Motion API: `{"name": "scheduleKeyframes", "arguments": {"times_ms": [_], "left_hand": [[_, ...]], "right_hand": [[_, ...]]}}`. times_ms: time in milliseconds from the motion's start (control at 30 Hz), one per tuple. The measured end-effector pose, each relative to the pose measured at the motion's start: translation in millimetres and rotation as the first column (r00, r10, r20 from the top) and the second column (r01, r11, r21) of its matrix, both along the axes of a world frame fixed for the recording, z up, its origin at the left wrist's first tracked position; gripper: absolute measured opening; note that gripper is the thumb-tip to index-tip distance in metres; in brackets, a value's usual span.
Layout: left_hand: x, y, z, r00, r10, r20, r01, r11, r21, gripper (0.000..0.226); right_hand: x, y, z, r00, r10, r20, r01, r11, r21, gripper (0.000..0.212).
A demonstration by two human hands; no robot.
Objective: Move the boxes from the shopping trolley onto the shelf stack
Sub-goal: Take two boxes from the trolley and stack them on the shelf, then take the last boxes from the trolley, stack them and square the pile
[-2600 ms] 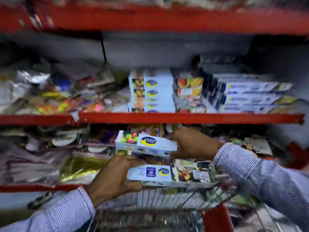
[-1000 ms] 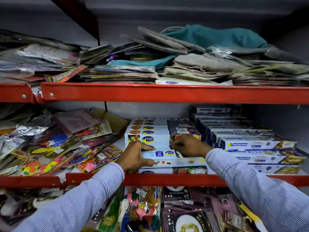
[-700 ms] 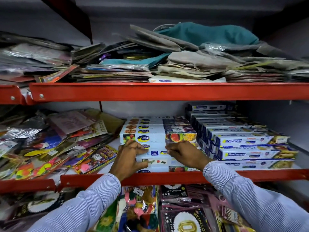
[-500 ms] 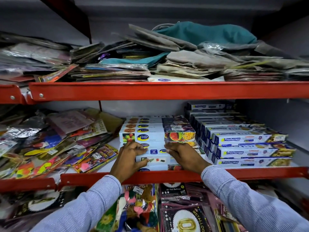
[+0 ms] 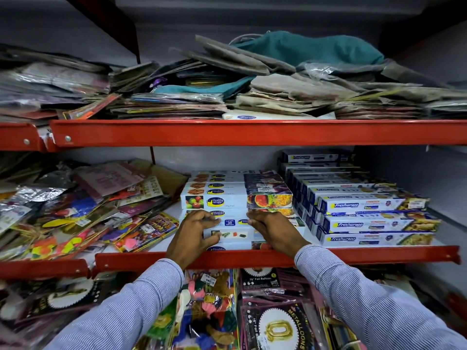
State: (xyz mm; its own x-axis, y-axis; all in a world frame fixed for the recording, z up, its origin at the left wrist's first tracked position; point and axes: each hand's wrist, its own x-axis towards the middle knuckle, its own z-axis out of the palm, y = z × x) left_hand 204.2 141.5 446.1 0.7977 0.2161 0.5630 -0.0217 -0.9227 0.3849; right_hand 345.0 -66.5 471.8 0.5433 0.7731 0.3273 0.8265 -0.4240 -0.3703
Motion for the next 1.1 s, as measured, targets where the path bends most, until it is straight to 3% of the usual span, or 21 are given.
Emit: {"name": "scheduleKeyframes", "arguments": {"times_ms": [133, 233, 367, 500, 700, 833, 1100], "left_hand": [[2, 1, -4, 1.0, 0.018, 0.019, -0.018, 0.999, 0.034, 0.038], [-3, -4, -4, 0.997, 0.077, -0.003, -0.075, 0.983, 0.17, 0.04], [-29, -23, -8, 0.989, 0.147, -0.015, -0.128, 0.905, 0.405, 0.059], [-75, -51, -39, 0.993, 0.1, -0.063, -0.062, 0.893, 0.445, 0.071], [-147, -78, -116, 0.966, 0.085, -0.244, 0.006, 0.937, 0.349, 0.072], [-193, -91, -184, 0.921, 0.051, -0.386, 0.051, 0.967, 0.25, 0.069], [-255, -120, -318, 0.697, -0.036, -0.716, 0.117, 0.991, 0.064, 0.046]], "right_hand": [[3, 1, -3, 1.0, -0.012, 0.013, 0.012, 1.0, 0.001, 0.045], [-4, 0, 0, 0.999, -0.027, 0.033, 0.027, 1.0, -0.011, 0.045], [-32, -6, -8, 0.984, -0.024, 0.179, 0.027, 1.0, -0.013, 0.052], [-74, -21, -41, 0.96, -0.026, 0.28, 0.025, 1.0, 0.009, 0.059], [-133, -60, -116, 0.975, 0.005, 0.221, 0.009, 0.998, -0.063, 0.06], [-158, -85, -186, 0.996, 0.015, 0.092, -0.006, 0.995, -0.102, 0.055], [-201, -115, -337, 0.972, -0.014, -0.235, -0.073, 0.931, -0.359, 0.049]]}}
